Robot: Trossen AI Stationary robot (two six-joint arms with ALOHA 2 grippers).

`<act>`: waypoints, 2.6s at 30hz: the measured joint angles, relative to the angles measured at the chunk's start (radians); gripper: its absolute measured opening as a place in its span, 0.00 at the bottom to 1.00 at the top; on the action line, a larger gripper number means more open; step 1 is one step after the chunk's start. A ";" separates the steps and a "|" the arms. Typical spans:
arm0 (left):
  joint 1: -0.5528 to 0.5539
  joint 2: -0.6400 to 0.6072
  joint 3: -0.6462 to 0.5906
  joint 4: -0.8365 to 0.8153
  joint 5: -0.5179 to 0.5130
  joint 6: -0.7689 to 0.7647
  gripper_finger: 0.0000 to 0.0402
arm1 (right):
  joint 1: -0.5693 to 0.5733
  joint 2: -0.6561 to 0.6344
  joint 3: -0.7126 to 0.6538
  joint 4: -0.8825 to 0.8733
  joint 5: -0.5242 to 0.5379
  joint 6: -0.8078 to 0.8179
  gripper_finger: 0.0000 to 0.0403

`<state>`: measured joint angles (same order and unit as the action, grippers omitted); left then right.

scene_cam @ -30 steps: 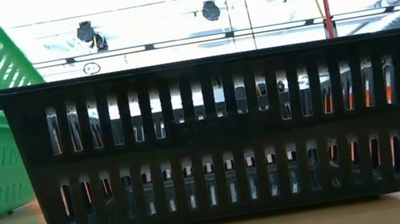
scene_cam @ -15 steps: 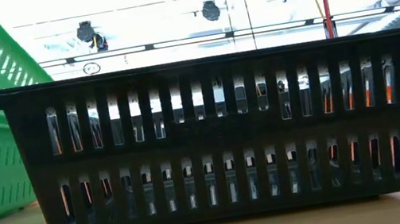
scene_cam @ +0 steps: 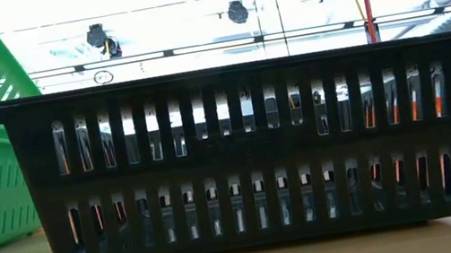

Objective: Stack baskets by color
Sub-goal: Stack the top green bin on top of the bottom green bin

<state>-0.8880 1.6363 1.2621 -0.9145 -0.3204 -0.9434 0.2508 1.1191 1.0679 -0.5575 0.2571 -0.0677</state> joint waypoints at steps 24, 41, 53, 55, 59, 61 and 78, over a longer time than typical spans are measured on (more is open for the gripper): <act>0.018 0.018 0.060 -0.108 -0.011 0.033 0.04 | 0.000 0.000 0.000 0.008 0.000 -0.004 0.41; 0.017 0.121 0.053 -0.094 -0.002 0.033 0.32 | 0.000 0.000 0.000 0.007 0.000 -0.004 0.41; 0.068 0.029 0.058 -0.109 -0.160 0.030 0.43 | 0.000 0.000 0.000 0.007 0.000 -0.004 0.41; 0.096 0.031 0.055 -0.154 -0.196 0.045 0.40 | 0.000 0.000 0.000 0.007 0.000 -0.004 0.41; 0.187 0.031 0.034 -0.212 -0.201 0.064 0.32 | 0.000 0.000 0.000 0.007 0.000 -0.005 0.41; 0.229 0.031 0.018 -0.215 -0.194 0.107 0.28 | 0.000 0.000 0.000 0.007 0.000 -0.005 0.41; 0.387 0.031 -0.099 -0.045 0.058 0.413 0.05 | 0.000 0.000 0.000 0.007 0.000 -0.014 0.41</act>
<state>-0.5009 1.6676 1.1629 -0.9596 -0.2626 -0.5306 0.2506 1.1191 1.0679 -0.5507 0.2569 -0.0816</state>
